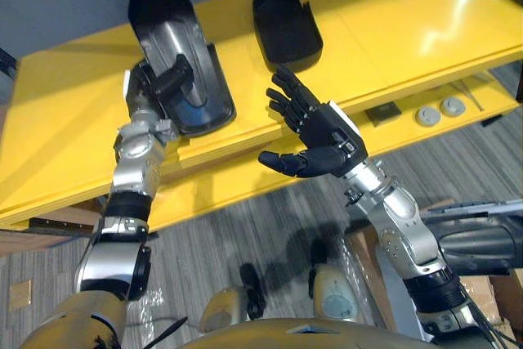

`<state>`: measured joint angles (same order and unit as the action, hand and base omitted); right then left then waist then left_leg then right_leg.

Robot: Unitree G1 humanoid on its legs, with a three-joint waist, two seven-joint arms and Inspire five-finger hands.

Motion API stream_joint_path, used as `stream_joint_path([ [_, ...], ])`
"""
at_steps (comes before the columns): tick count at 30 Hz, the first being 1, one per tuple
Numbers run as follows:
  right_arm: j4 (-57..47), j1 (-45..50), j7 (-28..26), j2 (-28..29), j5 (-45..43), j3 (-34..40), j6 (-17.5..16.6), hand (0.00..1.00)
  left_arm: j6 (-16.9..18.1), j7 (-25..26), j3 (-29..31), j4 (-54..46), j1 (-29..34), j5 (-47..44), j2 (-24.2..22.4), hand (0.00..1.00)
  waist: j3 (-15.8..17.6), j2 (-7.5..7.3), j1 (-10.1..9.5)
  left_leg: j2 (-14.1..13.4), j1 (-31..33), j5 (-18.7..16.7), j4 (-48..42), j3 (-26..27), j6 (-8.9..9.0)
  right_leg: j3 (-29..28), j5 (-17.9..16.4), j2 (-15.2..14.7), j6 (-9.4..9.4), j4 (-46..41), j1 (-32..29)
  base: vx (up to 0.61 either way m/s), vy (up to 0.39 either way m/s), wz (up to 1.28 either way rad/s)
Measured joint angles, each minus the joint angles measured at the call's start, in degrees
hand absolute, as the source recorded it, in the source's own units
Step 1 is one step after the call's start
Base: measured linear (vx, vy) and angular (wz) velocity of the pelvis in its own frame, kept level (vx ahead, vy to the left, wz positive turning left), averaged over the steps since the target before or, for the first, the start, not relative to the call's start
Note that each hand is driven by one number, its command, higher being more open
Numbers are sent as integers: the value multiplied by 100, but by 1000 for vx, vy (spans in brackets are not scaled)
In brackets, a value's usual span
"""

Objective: Walk over and take three plastic housings, then place them on the shelf

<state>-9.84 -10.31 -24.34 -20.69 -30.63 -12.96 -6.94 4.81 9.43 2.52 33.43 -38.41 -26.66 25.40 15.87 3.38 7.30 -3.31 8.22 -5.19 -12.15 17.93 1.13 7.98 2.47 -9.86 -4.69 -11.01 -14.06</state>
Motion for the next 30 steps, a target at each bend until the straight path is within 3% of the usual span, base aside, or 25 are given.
stream_joint_path([
  [4, -136, -180, 40, 5, -50, -57, 7, 100, -8, 196, -2, 43, -298, 0, 45, 0, 340, -10, 45, -35, 180, -56, -187, -1, -16, -29, 62, 10, 3, -8, -109, -46, 20, -2],
  [5, -212, -179, 72, 7, -153, -106, 7, 100, 7, 237, -3, 46, -302, -4, 45, 100, 393, -8, 65, -44, 216, -81, -238, -1, -19, -34, 65, 12, -1, -9, -126, -7, 20, -4],
  [19, -422, -137, 316, 33, -160, -351, 5, 100, -268, 444, -179, 191, -654, 71, 331, 100, 575, 9, 22, -135, 295, -230, -511, 15, -11, -101, 51, 52, 15, -159, -172, -4, 7, -1],
  [24, -423, 145, 494, 91, -142, -382, -9, 100, -639, 597, -182, 369, -670, 177, 378, 100, 570, 10, 43, -134, -51, -233, -344, 44, -4, -109, 54, 84, 11, -13, 163, 11, 1, -5],
  [30, -442, 328, 538, 254, -129, -555, -9, 100, -746, 818, -169, 489, -666, 152, 374, 100, 517, 21, 71, -130, -288, -190, -155, 71, 22, -98, 133, 107, -11, 292, 432, 33, 20, -3],
])
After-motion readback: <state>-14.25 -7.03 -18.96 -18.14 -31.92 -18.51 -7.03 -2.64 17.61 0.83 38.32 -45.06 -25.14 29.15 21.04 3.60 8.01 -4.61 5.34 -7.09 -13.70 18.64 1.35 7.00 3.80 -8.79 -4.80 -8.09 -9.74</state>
